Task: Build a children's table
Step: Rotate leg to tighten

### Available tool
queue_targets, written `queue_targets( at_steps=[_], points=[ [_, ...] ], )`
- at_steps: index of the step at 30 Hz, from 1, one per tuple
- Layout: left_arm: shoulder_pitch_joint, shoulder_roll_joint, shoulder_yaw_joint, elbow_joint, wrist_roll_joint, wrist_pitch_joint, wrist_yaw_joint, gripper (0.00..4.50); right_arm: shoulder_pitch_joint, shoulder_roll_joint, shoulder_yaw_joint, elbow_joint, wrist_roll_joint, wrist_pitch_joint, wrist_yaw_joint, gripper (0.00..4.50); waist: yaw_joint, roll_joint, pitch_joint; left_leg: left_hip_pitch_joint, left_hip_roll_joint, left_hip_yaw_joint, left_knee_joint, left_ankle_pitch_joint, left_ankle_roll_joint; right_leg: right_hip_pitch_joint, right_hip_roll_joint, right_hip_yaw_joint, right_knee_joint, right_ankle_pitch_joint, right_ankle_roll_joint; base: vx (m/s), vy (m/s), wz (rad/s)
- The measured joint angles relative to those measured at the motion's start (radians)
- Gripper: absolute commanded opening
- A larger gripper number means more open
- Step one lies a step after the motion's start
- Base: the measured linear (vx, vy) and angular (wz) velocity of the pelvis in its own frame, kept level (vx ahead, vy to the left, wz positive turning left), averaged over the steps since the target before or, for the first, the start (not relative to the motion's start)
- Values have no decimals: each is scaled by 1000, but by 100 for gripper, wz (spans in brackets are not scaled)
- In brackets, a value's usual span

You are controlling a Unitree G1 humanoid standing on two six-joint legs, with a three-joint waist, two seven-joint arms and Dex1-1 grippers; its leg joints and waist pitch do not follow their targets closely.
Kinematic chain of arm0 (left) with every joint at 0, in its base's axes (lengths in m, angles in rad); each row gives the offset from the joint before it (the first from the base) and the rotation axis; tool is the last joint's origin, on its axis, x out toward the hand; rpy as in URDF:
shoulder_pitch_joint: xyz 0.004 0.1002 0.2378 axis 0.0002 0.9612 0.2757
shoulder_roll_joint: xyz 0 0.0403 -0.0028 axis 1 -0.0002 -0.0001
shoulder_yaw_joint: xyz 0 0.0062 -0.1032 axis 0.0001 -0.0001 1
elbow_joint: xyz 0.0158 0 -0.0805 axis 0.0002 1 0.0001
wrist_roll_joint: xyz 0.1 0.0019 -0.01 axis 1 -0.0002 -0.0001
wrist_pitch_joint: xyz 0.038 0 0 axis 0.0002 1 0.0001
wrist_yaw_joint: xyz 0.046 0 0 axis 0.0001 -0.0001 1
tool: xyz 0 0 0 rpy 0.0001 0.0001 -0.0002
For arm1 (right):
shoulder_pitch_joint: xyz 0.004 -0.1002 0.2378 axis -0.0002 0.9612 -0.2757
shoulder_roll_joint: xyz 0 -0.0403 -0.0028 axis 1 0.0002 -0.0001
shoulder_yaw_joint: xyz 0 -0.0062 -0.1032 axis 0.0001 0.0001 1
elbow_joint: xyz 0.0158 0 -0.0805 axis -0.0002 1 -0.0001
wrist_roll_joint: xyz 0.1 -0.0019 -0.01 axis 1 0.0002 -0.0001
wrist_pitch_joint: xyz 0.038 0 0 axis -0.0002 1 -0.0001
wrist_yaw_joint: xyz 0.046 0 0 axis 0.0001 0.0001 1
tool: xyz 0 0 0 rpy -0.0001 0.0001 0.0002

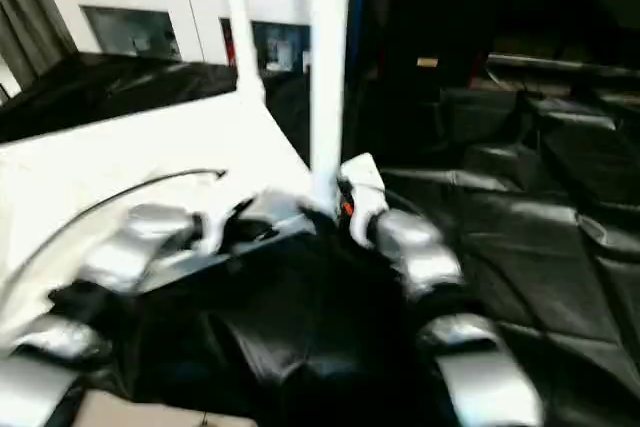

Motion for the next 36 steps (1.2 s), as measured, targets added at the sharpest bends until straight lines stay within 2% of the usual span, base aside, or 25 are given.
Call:
queue_targets(
  at_steps=[5, 8, 9, 12, 14, 20, 22, 27, 30, 33, 36],
  points=[
    [41, 65, -10, -56, -35, 7, -109, 0, 30, -47, 38, -54, 12, -1, 159, 379, 0, -1, 0, -1, 0, 1, 0, -1, 1, -1, 0, 0, 0, -1, -1, 0, 0, 0],
    [53, 84, -18, -79, -36, 8, -144, 0, 42, -54, 41, -70, 11, -1, 202, 379, 2, -1, 1, -1, 0, 1, 1, -1, 1, -1, 0, -1, 0, -1, -1, 0, 0, 0],
    [56, 89, -19, -86, -36, 9, -152, 0, 45, -55, 43, -77, 11, 0, 211, 355, 3, -1, 1, 0, 0, 1, 2, -1, 1, -1, 0, -1, 0, -1, -1, 0, 0, 0],
    [66, 101, -20, -103, -37, 14, -172, 0, 46, -59, 52, -85, 11, 6, 227, 341, 3, -3, 1, 1, 1, 1, 2, -1, 1, -1, 0, 0, 0, -1, -1, 0, 0, 0],
    [73, 103, -18, -114, -37, 16, -174, 0, 46, -60, 58, -90, 13, 7, 230, 308, 2, -4, 0, 1, 1, 1, 2, -1, 1, -1, 0, 0, 0, -1, -1, 0, 0, 0],
    [75, 91, -18, -115, -38, 18, -164, 0, 55, -46, 54, -93, 21, 12, 215, 283, 3, -4, 0, 1, 0, 1, 2, -1, 1, -1, 0, -1, 0, -1, -1, 0, 0, 0],
    [75, 79, -15, -110, -35, 18, -130, 0, 56, -35, 45, -86, 16, 12, 165, 282, 2, -5, 0, 1, 0, 1, 3, -1, 1, 0, 0, 0, 1, 0, -1, 0, 0, 0],
    [1, -22, 1, 6, 11, 18, 66, 0, 20, 59, -25, 0, -10, 6, -176, 278, -8, -5, -1, 5, -1, 1, 4, 0, 0, 4, -1, 1, 1, -2, 4, 0, 0, 0],
    [-14, -52, 3, 31, 21, 20, 124, 0, 13, 84, -44, 16, -11, 11, -270, 278, -10, -4, -2, 5, -1, 1, 4, 0, 0, 5, -1, 1, 1, -2, 4, 0, 0, 0],
    [-60, -119, 23, 98, 43, 36, 230, 0, -36, 142, -86, 80, -16, 13, -463, 277, -10, -3, -2, 5, -1, 1, 4, 0, 0, 4, -1, 1, 1, -1, 4, 0, 0, 0],
    [-80, -153, 27, 127, 46, 43, 277, 0, -65, 163, -102, 122, -22, 4, -553, 277, -10, -2, -3, 4, -1, 1, 4, 0, 0, 5, -3, 2, 1, -1, 4, 0, 0, 0]
  ],
)
